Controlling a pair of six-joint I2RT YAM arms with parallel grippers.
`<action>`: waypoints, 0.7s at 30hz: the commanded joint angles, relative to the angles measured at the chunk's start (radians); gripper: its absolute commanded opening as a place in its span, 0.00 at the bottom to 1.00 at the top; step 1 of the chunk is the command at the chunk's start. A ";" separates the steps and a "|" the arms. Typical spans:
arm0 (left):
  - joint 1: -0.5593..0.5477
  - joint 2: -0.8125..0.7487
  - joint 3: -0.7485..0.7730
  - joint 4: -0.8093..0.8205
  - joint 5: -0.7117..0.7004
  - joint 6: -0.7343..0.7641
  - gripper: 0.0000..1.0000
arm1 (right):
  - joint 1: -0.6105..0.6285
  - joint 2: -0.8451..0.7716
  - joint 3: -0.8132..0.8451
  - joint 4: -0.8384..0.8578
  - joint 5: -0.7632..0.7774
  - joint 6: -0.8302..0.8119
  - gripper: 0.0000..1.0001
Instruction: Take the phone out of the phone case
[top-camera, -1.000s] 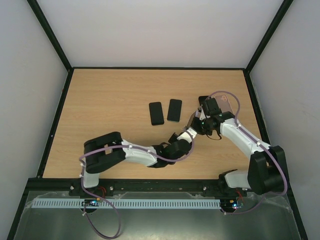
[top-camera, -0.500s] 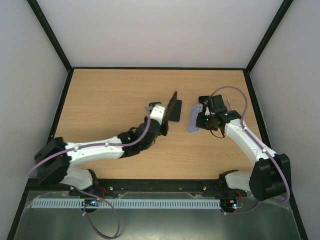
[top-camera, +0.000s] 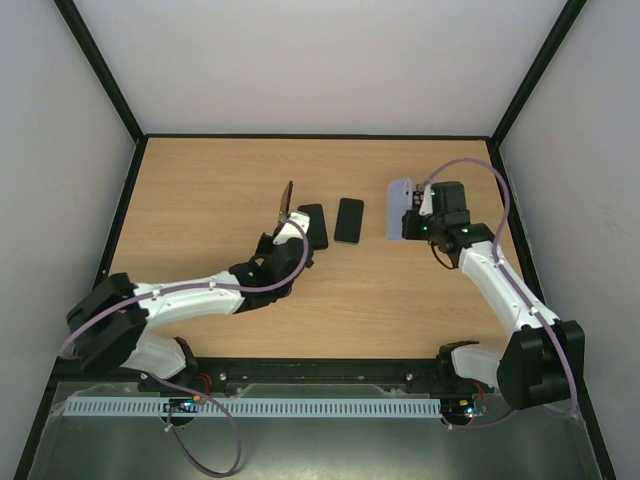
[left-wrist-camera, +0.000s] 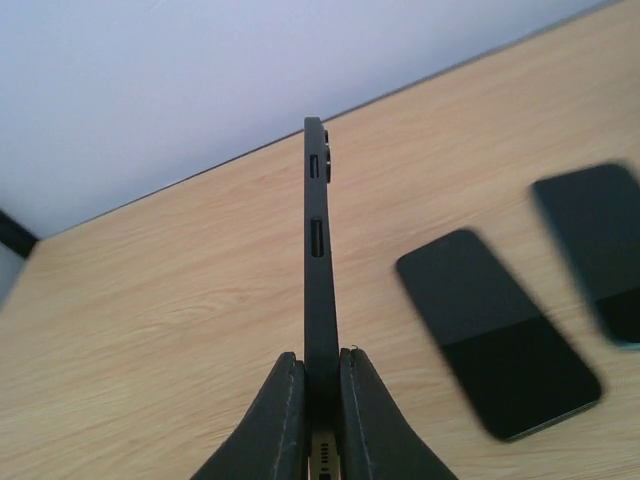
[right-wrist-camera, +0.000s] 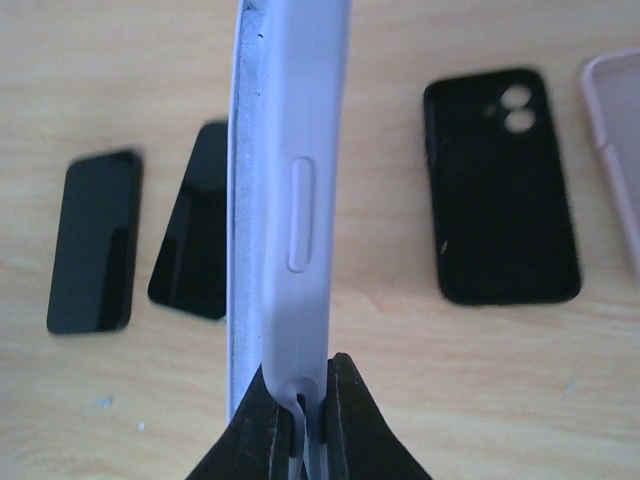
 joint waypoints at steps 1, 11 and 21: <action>0.010 0.102 0.017 -0.005 -0.180 0.145 0.03 | -0.074 -0.058 -0.057 0.180 -0.105 -0.065 0.02; 0.030 0.459 0.137 -0.114 -0.269 0.193 0.03 | -0.080 -0.097 -0.115 0.191 -0.126 -0.087 0.02; 0.055 0.547 0.169 -0.202 -0.174 0.107 0.41 | -0.083 -0.095 -0.121 0.188 -0.119 -0.093 0.02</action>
